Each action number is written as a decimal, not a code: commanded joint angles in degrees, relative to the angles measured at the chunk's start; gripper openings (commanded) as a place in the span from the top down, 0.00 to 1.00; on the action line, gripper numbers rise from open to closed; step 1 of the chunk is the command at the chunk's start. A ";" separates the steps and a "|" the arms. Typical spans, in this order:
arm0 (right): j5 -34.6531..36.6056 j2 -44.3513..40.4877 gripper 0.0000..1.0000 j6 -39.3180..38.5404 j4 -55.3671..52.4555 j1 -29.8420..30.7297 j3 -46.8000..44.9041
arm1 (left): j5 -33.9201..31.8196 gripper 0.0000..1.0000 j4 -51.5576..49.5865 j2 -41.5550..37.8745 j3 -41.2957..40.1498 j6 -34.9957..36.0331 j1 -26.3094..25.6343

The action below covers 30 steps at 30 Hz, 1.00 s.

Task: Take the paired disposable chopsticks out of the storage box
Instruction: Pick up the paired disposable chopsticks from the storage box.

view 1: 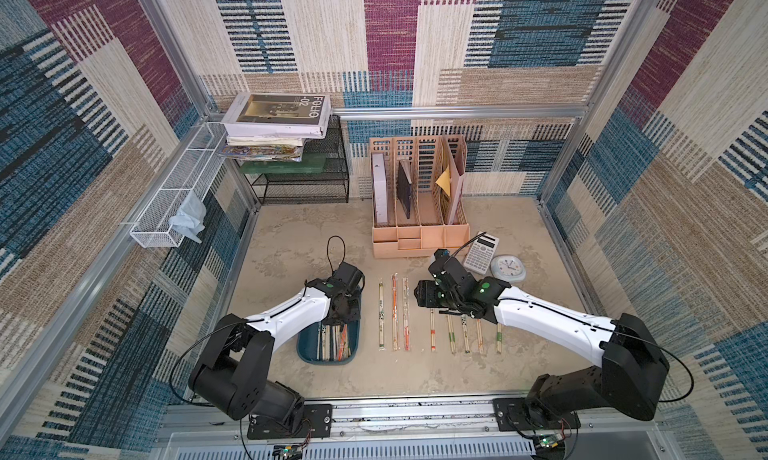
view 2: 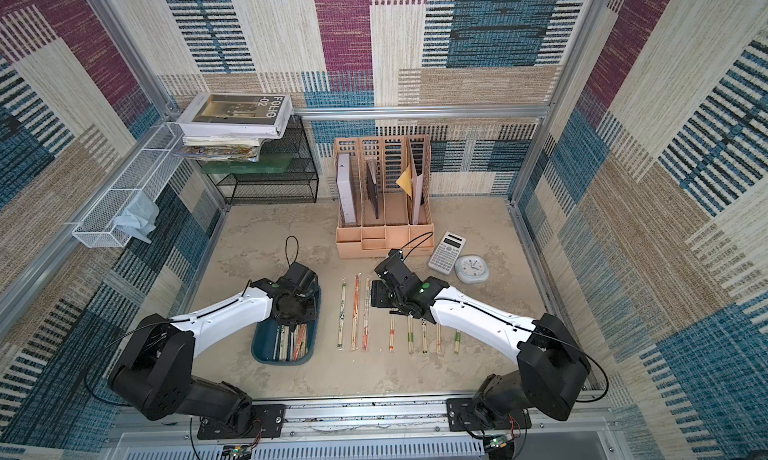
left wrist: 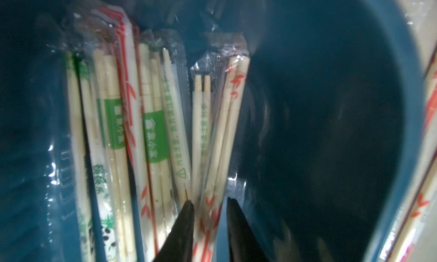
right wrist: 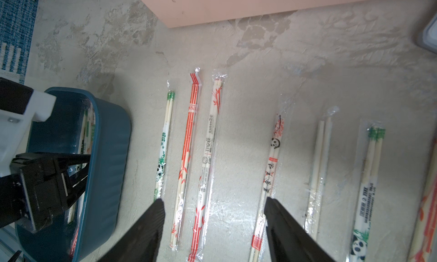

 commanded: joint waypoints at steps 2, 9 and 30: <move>0.74 -0.15 0.30 -0.31 -0.58 0.10 0.05 | 0.37 0.80 0.59 0.35 -0.02 -0.31 -0.10; 0.88 -0.11 0.30 -0.35 -0.70 0.01 0.18 | 0.08 0.96 -0.36 -0.56 0.40 -0.22 -0.11; 0.97 -0.78 0.29 -0.85 -0.52 -0.94 -0.45 | -1.39 1.00 -5.90 -6.72 12.36 -2.81 -7.89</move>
